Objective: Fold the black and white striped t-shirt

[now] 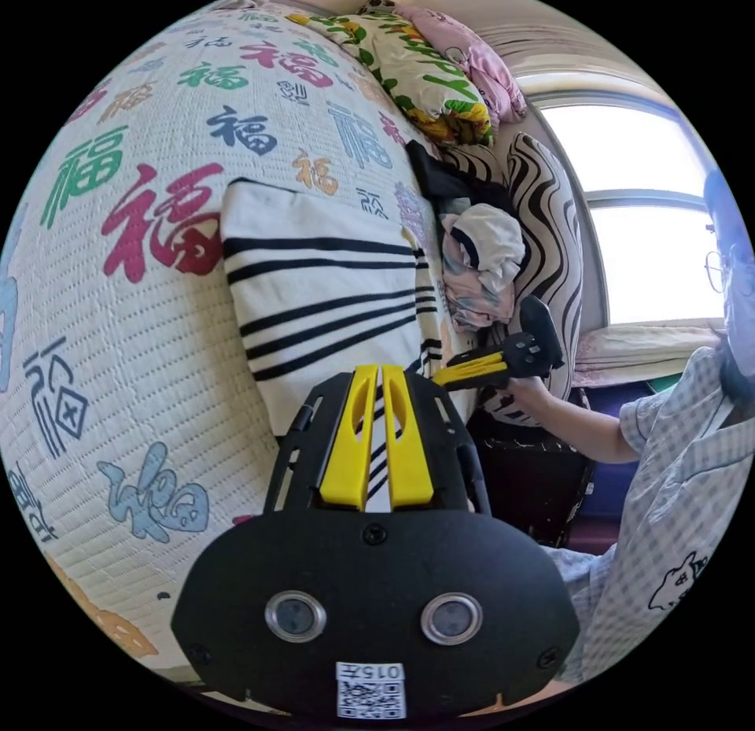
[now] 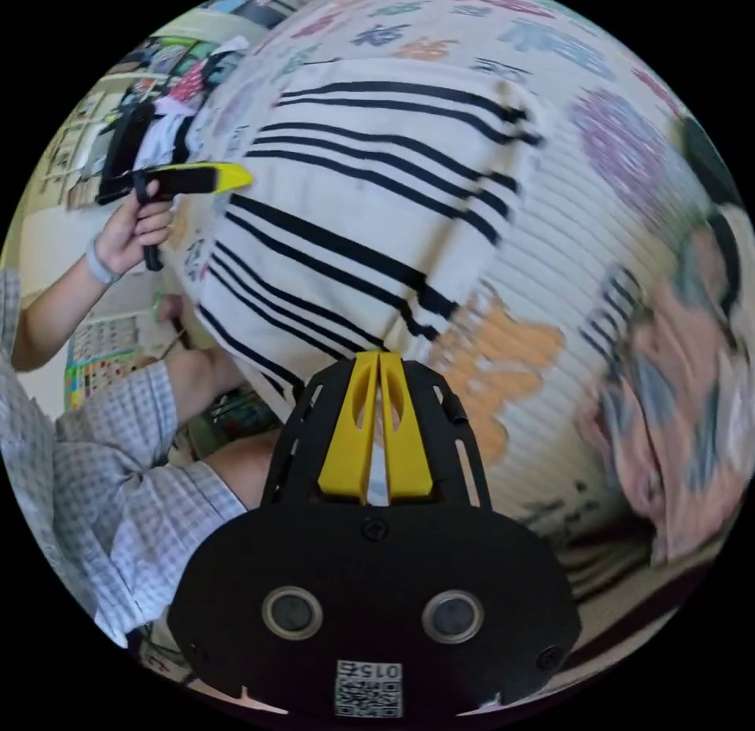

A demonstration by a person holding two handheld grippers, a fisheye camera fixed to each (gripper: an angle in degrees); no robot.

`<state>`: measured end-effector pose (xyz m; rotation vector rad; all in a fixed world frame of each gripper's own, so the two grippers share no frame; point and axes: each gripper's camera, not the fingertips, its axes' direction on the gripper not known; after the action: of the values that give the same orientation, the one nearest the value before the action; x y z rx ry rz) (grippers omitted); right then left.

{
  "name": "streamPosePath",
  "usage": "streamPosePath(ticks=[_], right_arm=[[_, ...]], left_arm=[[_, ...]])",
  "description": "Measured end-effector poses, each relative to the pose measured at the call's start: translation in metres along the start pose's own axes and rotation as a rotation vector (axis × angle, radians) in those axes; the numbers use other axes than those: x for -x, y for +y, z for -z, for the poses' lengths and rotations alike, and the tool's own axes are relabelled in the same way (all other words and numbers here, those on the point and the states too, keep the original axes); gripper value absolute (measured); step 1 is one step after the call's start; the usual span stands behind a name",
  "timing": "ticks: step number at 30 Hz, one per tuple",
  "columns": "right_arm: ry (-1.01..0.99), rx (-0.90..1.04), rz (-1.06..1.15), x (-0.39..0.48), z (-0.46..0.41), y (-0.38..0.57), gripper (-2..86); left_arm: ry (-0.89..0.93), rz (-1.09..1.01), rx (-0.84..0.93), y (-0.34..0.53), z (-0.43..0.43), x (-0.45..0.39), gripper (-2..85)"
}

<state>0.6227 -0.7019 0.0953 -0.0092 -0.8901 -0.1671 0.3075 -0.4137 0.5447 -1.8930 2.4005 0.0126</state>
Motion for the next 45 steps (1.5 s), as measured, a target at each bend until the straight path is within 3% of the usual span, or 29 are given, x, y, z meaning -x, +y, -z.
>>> streamPosePath(ticks=[3,9,13,16,22,24,27,29,35,41,45], right_arm=[[0.152,0.063,-0.127,-0.022,0.007,0.036,-0.7],[-0.118,-0.110,-0.088,-0.011,0.025,0.051,-0.6],[-0.101,0.094,-0.033,-0.004,-0.038,0.048,-0.7],[-0.262,-0.010,-0.114,-0.022,-0.042,0.072,-0.7],[-0.248,0.211,0.123,0.007,-0.046,0.082,-0.4],[-0.247,0.098,0.111,0.002,-0.024,0.087,-0.1],[-0.291,-0.221,0.011,-0.036,0.036,0.087,1.8],[-0.302,-0.422,-0.059,-0.078,0.067,0.076,7.3],[-0.347,-0.546,-0.069,-0.138,0.065,0.041,9.7],[-0.468,-0.554,-0.077,-0.161,0.047,0.005,9.1],[-0.601,-0.483,-0.038,-0.168,0.041,-0.016,6.0]], left_arm=[[-0.019,0.004,0.008,0.005,0.000,0.002,-0.8],[-0.042,0.008,0.040,0.010,0.001,0.007,-0.8],[-0.066,0.031,0.058,0.013,0.003,0.015,-0.8],[-0.080,0.050,0.044,0.015,0.014,0.024,-0.8],[-0.059,0.085,0.027,0.023,0.025,0.040,-0.5],[-0.082,0.077,0.011,0.023,0.031,0.042,0.0],[-0.111,0.042,-0.064,0.014,0.049,0.047,2.4],[-0.116,0.032,-0.109,0.001,0.061,0.056,5.6],[0.001,0.063,-0.227,-0.038,0.083,0.108,9.5],[0.207,0.001,-0.118,-0.067,0.045,0.145,9.2],[0.274,-0.032,-0.031,-0.088,0.027,0.148,2.5]])
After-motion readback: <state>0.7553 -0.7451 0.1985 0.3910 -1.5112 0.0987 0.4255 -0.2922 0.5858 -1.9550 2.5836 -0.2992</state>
